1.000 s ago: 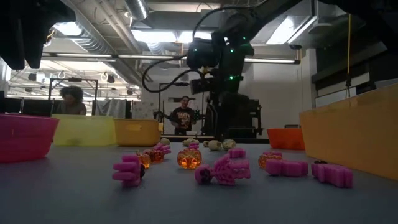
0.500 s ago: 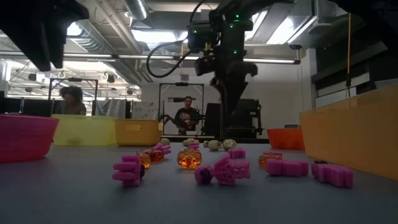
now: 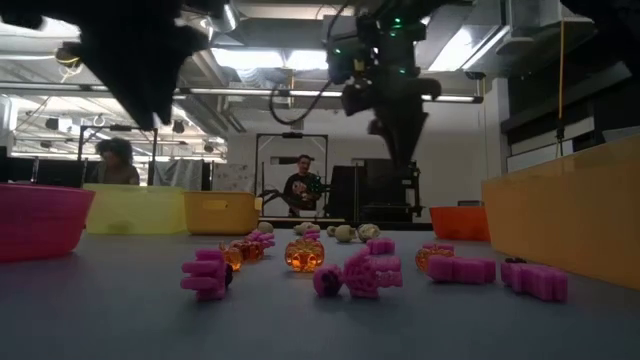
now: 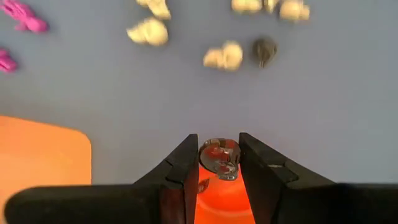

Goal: Sort Halloween decoration
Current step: Put the black skull toy into the orange bowl

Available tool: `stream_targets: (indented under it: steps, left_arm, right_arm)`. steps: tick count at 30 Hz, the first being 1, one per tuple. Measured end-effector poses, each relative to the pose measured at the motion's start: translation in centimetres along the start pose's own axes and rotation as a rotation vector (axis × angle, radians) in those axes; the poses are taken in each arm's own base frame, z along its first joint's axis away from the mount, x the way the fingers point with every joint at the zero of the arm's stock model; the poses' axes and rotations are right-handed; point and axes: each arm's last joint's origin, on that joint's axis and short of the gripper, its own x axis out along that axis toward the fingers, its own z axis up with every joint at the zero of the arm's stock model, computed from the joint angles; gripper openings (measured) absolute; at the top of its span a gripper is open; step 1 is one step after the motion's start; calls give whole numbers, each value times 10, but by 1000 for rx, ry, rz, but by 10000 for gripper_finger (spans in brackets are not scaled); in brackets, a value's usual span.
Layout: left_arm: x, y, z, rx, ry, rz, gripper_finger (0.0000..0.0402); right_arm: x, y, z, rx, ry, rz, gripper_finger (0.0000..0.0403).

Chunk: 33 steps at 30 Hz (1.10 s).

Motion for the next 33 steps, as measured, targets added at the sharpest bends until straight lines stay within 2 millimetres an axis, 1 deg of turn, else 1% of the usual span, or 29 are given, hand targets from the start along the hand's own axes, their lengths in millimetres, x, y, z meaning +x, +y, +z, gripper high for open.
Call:
stream_targets:
  steps: [4,9,13,16,19,25,29,33]
  left_arm:
    - [7,15,7,35,-5,2,124]
    - [15,36,20,66,-65,2,124]
    - [23,56,32,100,-146,15,124]
    - [28,75,42,100,-216,38,124]
    - [32,93,49,61,-275,59,124]
    - [40,131,58,-91,-371,110,124]
    - [43,152,62,-180,-435,145,124]
    - [44,168,64,-238,-485,174,124]
  right_arm:
    - [5,1,-23,51,39,18,104]
    - [10,9,-50,89,58,-19,104]
    - [11,15,-69,117,71,-112,104]
    - [17,15,-79,130,93,-206,104]
    - [25,16,-84,130,118,-221,104]
    - [40,17,-90,128,140,-214,104]
    - [45,18,-93,127,157,-208,104]
    - [47,18,-94,127,159,-201,104]
